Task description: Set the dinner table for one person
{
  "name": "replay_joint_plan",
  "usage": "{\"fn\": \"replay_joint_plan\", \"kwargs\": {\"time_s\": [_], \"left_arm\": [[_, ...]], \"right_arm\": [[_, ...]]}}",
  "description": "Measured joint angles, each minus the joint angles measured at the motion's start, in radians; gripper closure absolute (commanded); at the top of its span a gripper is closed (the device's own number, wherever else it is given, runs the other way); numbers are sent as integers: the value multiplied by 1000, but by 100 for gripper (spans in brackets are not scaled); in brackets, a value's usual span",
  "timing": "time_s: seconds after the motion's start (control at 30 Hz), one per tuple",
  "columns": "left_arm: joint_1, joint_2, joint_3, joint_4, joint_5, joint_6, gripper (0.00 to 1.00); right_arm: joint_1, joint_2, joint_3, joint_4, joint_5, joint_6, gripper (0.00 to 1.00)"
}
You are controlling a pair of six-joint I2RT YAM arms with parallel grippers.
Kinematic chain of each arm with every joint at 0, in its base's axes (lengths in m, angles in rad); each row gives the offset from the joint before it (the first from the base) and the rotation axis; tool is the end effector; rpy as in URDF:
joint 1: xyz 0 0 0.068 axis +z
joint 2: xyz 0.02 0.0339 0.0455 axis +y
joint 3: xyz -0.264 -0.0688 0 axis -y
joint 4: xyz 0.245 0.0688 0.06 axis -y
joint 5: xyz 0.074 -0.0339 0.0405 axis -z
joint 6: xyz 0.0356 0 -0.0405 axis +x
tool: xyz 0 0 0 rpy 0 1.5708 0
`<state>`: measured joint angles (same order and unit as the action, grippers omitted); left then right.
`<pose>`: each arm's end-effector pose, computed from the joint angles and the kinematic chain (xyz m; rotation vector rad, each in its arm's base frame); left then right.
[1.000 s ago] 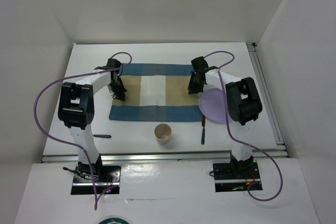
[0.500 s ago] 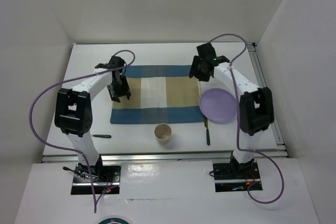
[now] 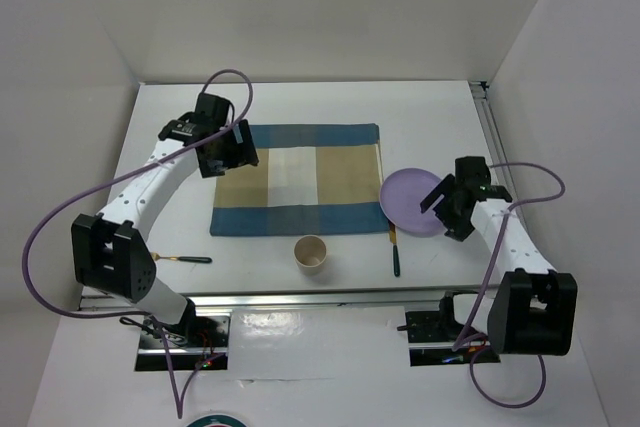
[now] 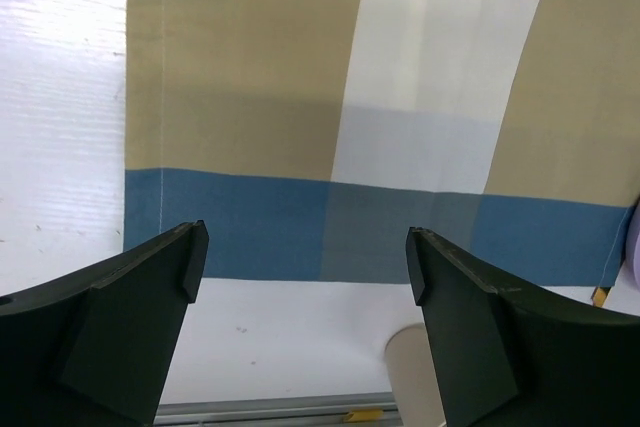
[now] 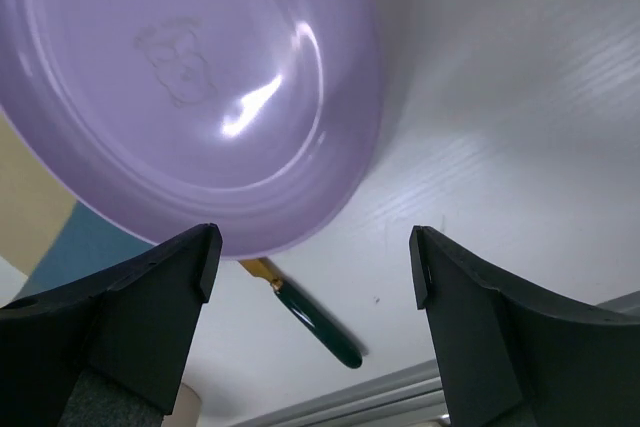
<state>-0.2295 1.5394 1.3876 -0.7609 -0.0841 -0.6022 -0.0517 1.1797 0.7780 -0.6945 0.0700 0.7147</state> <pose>0.3220 -0.0721 0.3130 -0.4976 2.4458 -0.2482 0.2179 -0.0138 0.2196 1.0185 2.4660 0.1217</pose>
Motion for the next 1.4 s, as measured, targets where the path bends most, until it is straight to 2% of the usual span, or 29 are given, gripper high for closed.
{"fn": "replay_joint_plan", "kwargs": {"time_s": [0.17,0.3,0.47,0.57,0.6,0.7,0.73,0.83,1.0,1.1,1.3,1.4], "left_arm": [[-10,-3,-40,11,34,2,0],[-14,-3,-42,21,48,21,0],[-23,-3,-42,27,56,31,0],[-25,-3,-42,29,56,34,0],[-25,-3,-42,29,56,37,0],[-25,-3,-41,28,45,50,0],[-25,-2,-36,23,39,53,0],[-25,5,-11,10,30,55,0],[-25,10,39,4,16,53,0],[-25,15,72,-13,-13,47,0],[-20,14,93,-55,-106,9,0],[21,-29,35,-66,-110,-27,0]], "right_arm": [[-25,-2,-85,38,-80,27,11],[-25,32,-97,105,-92,52,17],[-25,91,-140,186,-97,72,30],[-25,138,-149,208,-101,84,44],[-25,150,-150,213,-103,89,56],[-25,156,-149,230,-102,103,74],[-26,154,-148,230,-96,111,87],[-31,118,-121,227,-72,139,99],[-31,-11,-21,196,-53,105,100],[-16,-3,84,203,-97,86,100],[207,257,334,245,-149,59,100],[347,443,468,250,-170,37,100]]}}
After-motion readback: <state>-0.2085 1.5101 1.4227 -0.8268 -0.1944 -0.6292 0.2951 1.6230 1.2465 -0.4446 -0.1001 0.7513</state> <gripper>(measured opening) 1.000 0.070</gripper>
